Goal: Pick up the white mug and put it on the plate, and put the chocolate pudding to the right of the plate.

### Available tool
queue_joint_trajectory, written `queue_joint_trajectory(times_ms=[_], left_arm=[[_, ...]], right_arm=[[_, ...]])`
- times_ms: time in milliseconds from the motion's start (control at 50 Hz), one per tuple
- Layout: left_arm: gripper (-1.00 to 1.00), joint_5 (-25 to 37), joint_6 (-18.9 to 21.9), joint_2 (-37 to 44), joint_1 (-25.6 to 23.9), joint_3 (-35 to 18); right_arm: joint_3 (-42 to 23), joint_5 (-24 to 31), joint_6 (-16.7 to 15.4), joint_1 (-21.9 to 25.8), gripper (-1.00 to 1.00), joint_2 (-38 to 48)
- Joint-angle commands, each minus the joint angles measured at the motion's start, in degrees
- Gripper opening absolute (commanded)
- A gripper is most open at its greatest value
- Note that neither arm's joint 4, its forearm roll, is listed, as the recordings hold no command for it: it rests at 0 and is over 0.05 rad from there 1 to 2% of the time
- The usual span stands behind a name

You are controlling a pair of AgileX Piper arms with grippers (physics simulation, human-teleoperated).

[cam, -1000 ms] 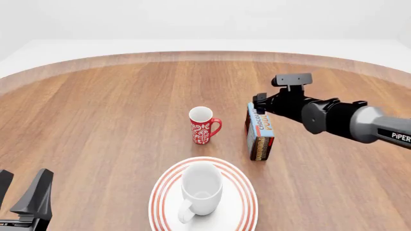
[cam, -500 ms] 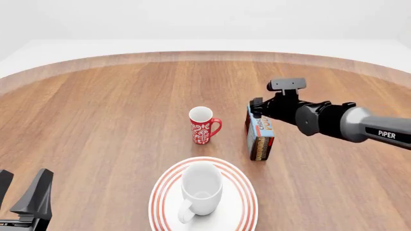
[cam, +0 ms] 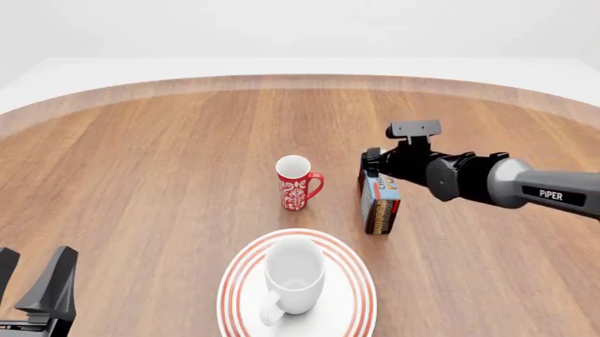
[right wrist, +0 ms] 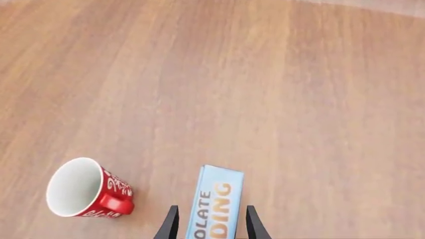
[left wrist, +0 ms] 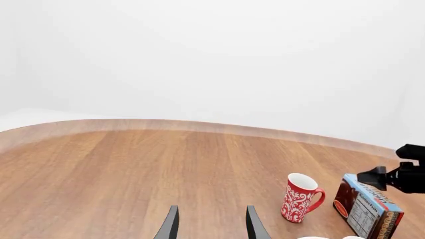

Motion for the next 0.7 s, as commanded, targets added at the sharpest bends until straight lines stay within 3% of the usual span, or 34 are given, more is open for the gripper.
queue_joint_trajectory(times_ms=[20, 700], left_arm=[[1.00, 0.0, 0.0, 0.0, 0.0, 0.0], [1.00, 0.0, 0.0, 0.0, 0.0, 0.0]], right_arm=[[0.1, -0.5, 0.4, -0.1, 1.00, 1.0], [-0.5, -0.8, 0.7, -0.3, 1.00, 4.5]])
